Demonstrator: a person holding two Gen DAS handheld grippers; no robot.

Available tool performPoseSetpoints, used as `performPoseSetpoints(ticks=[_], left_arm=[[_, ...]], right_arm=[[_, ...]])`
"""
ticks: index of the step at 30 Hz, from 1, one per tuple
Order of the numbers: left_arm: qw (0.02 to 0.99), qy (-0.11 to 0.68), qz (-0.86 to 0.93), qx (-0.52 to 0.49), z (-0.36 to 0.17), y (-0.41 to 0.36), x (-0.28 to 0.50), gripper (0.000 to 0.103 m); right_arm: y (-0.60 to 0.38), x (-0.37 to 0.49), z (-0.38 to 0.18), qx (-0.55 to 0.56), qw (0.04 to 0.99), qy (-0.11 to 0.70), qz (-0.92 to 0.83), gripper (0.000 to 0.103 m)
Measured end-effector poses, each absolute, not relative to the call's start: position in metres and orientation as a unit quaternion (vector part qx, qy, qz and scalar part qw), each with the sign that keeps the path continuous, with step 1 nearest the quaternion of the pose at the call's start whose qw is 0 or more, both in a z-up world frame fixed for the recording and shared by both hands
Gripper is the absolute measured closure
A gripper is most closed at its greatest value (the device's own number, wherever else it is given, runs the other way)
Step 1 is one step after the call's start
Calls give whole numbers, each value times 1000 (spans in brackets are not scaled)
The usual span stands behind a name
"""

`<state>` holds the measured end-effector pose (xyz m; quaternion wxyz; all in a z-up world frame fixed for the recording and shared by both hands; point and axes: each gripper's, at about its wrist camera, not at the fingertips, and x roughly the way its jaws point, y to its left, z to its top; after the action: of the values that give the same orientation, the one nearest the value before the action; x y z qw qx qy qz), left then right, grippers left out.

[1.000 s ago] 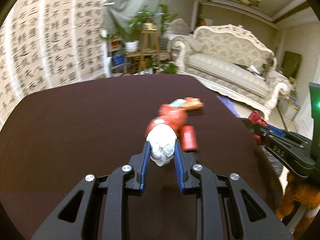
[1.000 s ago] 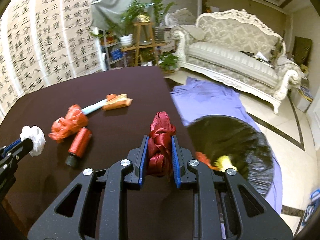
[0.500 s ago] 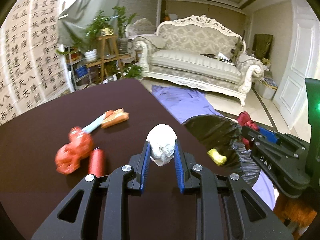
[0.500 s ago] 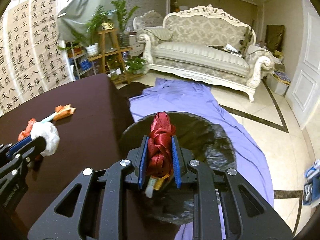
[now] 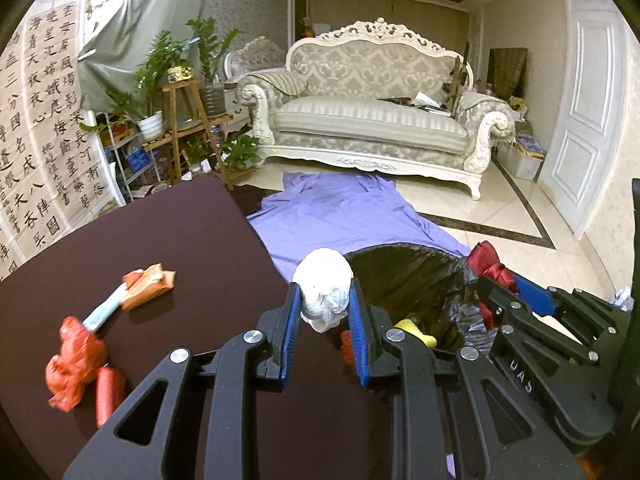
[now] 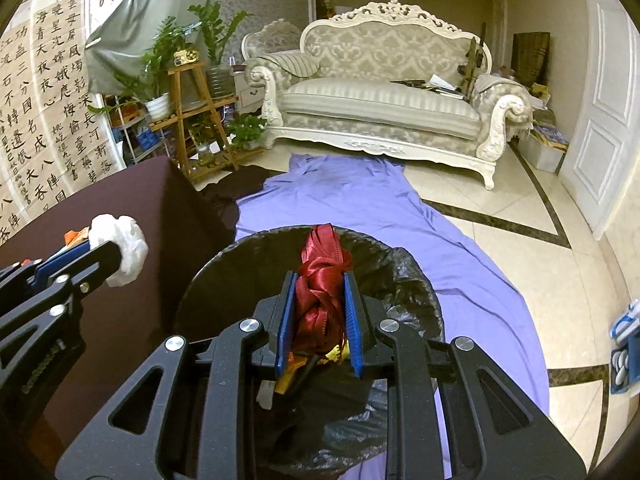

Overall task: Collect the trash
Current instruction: 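Carry the white bag and red cloth over the bin and open both grippers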

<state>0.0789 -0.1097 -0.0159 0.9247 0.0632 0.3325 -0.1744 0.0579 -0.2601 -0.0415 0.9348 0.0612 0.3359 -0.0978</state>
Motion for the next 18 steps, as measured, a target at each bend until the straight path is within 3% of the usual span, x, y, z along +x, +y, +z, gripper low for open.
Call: performPoseSetpoints(ticks=[5,6,8,11,18], left_arm=[[919,342,-179,77,-25,-123,90,71],[919,344,-177,78,-26,-124,90,65],[918,348,-172,79,-29,-124,91,52],[922,342,-165,80,-29,-121,90,40],[924,343,-153,80,-30,-114,90,30]], right_arm=[[-271,67,-48,68,932,341,-102,79],[-273,68,-49,71,931,342,-103,77],[-277,68,-50,75,931,339,-108,64],[-279,68,-51,77,930,339,-115,61],[-283,64,-49,75,931,334,-130,51]])
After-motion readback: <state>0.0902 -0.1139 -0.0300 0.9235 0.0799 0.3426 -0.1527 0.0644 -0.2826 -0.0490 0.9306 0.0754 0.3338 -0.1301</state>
